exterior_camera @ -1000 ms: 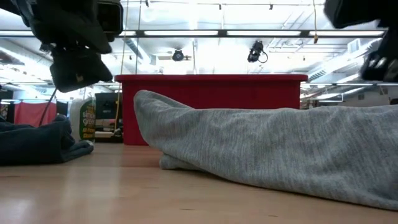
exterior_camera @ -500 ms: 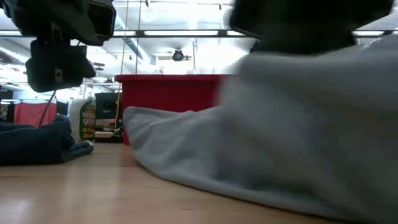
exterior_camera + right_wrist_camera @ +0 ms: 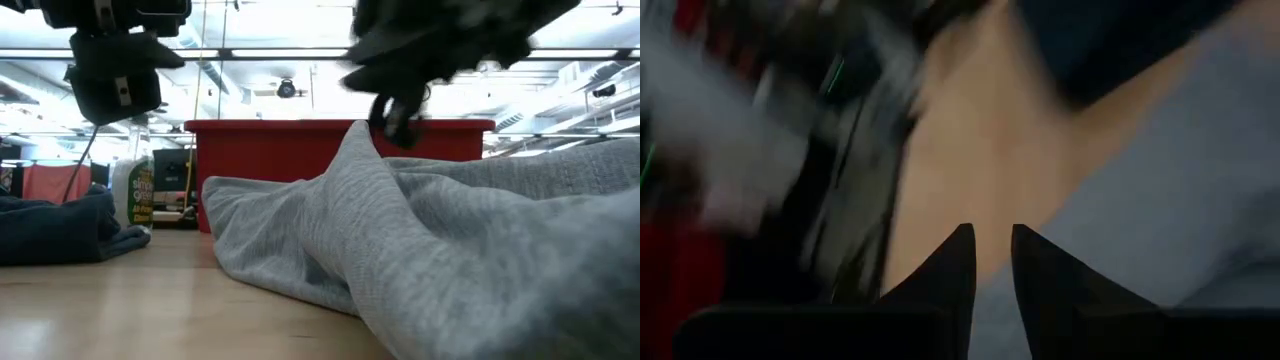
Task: Fold laundry
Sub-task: Fold the gray shirt
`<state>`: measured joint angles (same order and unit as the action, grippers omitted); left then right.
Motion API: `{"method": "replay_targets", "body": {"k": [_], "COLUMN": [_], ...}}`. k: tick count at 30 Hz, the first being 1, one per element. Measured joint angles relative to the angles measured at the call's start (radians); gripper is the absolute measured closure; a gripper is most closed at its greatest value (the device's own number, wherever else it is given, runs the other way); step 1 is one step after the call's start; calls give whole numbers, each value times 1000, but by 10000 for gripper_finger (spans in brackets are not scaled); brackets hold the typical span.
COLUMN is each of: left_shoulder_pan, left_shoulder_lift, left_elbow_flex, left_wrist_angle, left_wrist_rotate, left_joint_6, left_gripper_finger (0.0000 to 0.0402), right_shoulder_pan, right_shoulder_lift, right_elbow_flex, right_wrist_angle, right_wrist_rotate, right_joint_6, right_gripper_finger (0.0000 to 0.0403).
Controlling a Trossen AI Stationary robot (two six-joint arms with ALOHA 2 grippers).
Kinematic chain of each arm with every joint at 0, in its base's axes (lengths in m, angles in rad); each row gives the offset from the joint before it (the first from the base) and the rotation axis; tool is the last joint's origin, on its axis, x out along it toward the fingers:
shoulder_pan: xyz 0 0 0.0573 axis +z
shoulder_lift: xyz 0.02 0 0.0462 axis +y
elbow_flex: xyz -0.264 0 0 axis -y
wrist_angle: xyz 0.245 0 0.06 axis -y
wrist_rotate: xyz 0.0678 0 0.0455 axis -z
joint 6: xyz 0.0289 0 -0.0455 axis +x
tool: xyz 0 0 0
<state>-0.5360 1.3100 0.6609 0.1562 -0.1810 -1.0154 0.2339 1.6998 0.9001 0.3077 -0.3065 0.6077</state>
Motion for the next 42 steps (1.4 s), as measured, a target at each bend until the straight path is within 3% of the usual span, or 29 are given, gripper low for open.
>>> {"method": "replay_targets", "body": {"k": [3, 7, 12, 15, 19, 23, 25, 29, 34, 36, 39, 42], "left_shoulder_pan": [-1, -1, -2, 5, 8, 7, 7, 6, 6, 15, 32, 46], "left_shoulder_lift": [0, 0, 0, 0, 0, 0, 0, 0, 0, 0, 0, 0], "left_elbow_flex": [0, 0, 0, 0, 0, 0, 0, 0, 0, 0, 0, 0], "left_wrist_angle": [-34, -90, -108, -161, -211, -213, -210, -199, -201, -209, -214, -212], "left_wrist_rotate": [-3, -12, -17, -16, -17, -8, -8, 0, 2, 2, -5, -31], "left_joint_6": [45, 39, 35, 36, 35, -12, -40, -47, -59, -73, -93, -100], "left_gripper_finger": [230, 230, 230, 230, 230, 230, 230, 230, 230, 230, 230, 230], "right_shoulder_pan": [96, 183, 209, 210, 207, 180, 145, 58, -88, -150, -221, -223], "right_shoulder_lift": [-7, 22, 58, 88, 101, 74, 53, 12, 15, 35, 62, 64], "right_elbow_flex": [0, 0, 0, 0, 0, 1, 15, 80, 170, 189, 209, 224], "right_wrist_angle": [-110, -215, -217, -220, -222, -219, -218, -207, -181, -179, -141, -120], "right_wrist_rotate": [-22, 88, 175, 180, 133, 66, 11, 20, 350, 415, 284, 120], "right_joint_6": [-137, -232, -283, -302, -303, -226, -182, -157, -77, 7, 47, 29], "right_gripper_finger": [306, 263, 207, 198, 238, 355, 387, 394, 395, 394, 387, 364]}}
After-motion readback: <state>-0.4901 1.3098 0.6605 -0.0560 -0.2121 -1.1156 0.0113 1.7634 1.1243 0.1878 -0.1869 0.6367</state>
